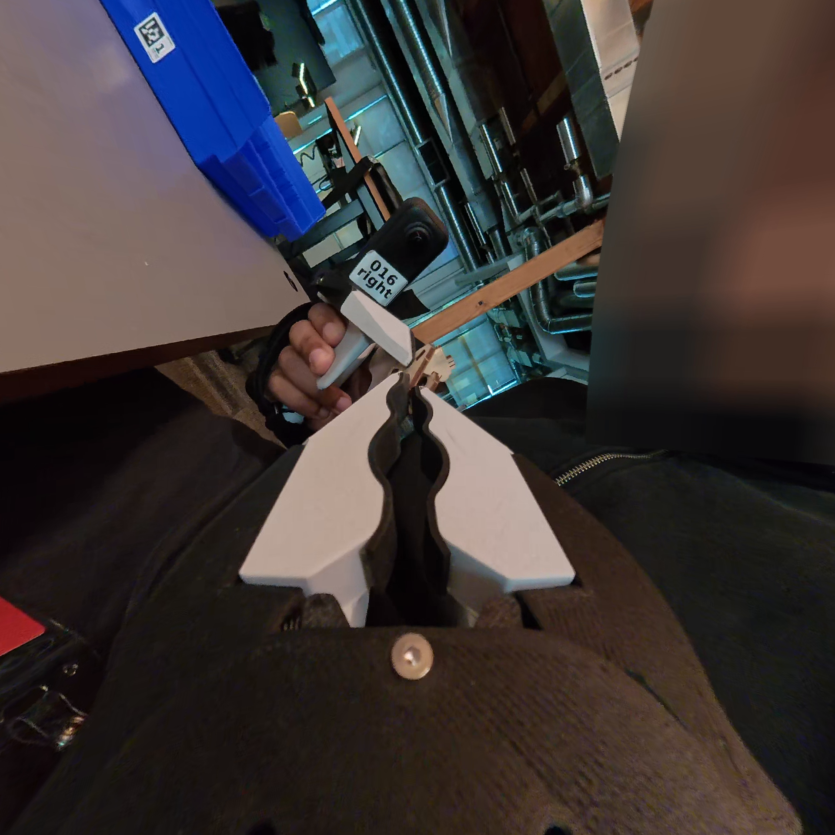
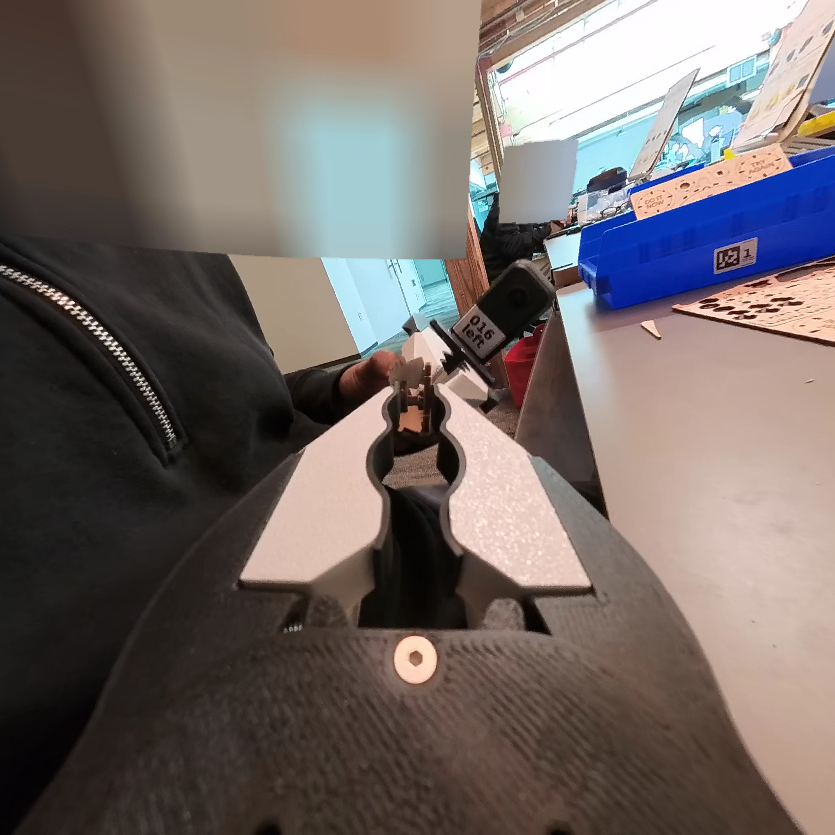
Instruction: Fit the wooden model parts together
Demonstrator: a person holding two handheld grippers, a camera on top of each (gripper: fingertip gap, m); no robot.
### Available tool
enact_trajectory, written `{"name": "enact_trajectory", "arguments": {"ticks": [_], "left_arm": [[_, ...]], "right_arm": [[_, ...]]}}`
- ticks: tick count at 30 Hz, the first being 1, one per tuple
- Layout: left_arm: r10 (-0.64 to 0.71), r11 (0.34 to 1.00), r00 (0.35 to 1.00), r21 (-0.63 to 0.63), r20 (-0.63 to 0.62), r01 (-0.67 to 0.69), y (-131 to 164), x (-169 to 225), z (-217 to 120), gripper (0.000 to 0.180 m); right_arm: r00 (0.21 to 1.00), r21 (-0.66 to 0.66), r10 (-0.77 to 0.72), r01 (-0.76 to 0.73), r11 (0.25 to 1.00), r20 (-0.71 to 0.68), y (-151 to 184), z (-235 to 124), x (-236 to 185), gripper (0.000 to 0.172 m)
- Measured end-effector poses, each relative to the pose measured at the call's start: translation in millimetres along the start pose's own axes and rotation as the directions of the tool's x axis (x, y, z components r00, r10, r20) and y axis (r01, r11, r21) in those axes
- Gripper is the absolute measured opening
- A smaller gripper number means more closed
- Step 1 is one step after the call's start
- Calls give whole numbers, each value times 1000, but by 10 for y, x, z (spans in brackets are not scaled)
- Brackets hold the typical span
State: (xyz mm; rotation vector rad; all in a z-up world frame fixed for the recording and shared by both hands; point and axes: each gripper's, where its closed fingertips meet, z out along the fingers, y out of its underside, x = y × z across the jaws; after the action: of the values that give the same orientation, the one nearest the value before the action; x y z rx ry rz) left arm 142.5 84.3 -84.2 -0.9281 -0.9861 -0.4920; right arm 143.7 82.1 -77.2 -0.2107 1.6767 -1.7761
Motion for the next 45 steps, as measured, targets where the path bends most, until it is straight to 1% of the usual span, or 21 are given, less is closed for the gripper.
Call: {"name": "enact_trajectory", "arguments": {"ticks": [6, 8, 10, 11, 13, 14, 16, 19, 22, 24, 27, 30, 33, 36, 41, 45], "left_arm": [[-21, 998, 999, 54, -32, 22, -38, -12, 9, 0], [-25, 997, 999, 69, -41, 28, -56, -10, 7, 0], [-18, 997, 999, 79, -33, 21, -64, -18, 5, 0], [-16, 996, 999, 87, -27, 19, -74, -25, 2, 0], [-20, 994, 999, 108, -27, 23, -102, -35, -12, 0], [-28, 993, 999, 116, -38, 32, -112, -31, -17, 0], [-47, 990, 997, 132, -61, 55, -125, -27, -23, 0], [-73, 985, 993, 148, -92, 87, -134, -33, -28, 0], [-76, 982, 993, 168, -94, 91, -164, -36, -80, 0], [-58, 983, 996, 170, -65, 68, -182, -37, -137, 0], [-13, 988, 1000, 153, 25, 9, -184, -91, -223, 0], [27, 990, 994, 132, 108, -41, -193, -195, -282, 0], [29, 990, 993, 131, 115, -44, -201, -220, -282, 0], [32, 991, 993, 125, 115, -46, -172, -200, -256, 0], [51, 993, 987, 98, 152, -66, -41, -177, -270, 0], [42, 991, 989, 120, 145, -60, 56, -138, -302, 0]], "right_arm": [[1000, 23, 20, -20, 1000, -20, -18, 3, 50, 13], [998, 29, 31, -30, 999, -48, -15, -7, 107, 24], [997, 31, 38, -36, 999, -60, -8, -16, 139, 30], [998, 36, 42, -40, 999, -55, -9, -14, 137, 33], [998, 62, 55, -54, 997, -22, -34, -9, 101, 45], [998, 70, 57, -56, 996, -9, -41, -7, 84, 45], [999, 66, 38, -38, 997, -1, -27, 0, 68, 45], [1000, 39, -4, 5, 999, -26, 23, 13, 91, 43], [999, 30, -12, 14, 999, -43, 27, -4, 126, 42], [998, 30, -28, 30, 999, -63, -11, -54, 164, 41], [991, 29, -74, 78, 997, -107, -96, -184, 217, 39], [985, 55, -99, 108, 993, -142, -201, -317, 244, 37], [985, 72, -92, 103, 992, -147, -233, -362, 263, 37], [988, 85, -85, 96, 992, -132, -223, -333, 230, 36], [979, 73, -125, 138, 988, -160, -177, -355, 156, 33], [978, 98, -108, 127, 987, -177, -97, -431, 62, 32]]}}
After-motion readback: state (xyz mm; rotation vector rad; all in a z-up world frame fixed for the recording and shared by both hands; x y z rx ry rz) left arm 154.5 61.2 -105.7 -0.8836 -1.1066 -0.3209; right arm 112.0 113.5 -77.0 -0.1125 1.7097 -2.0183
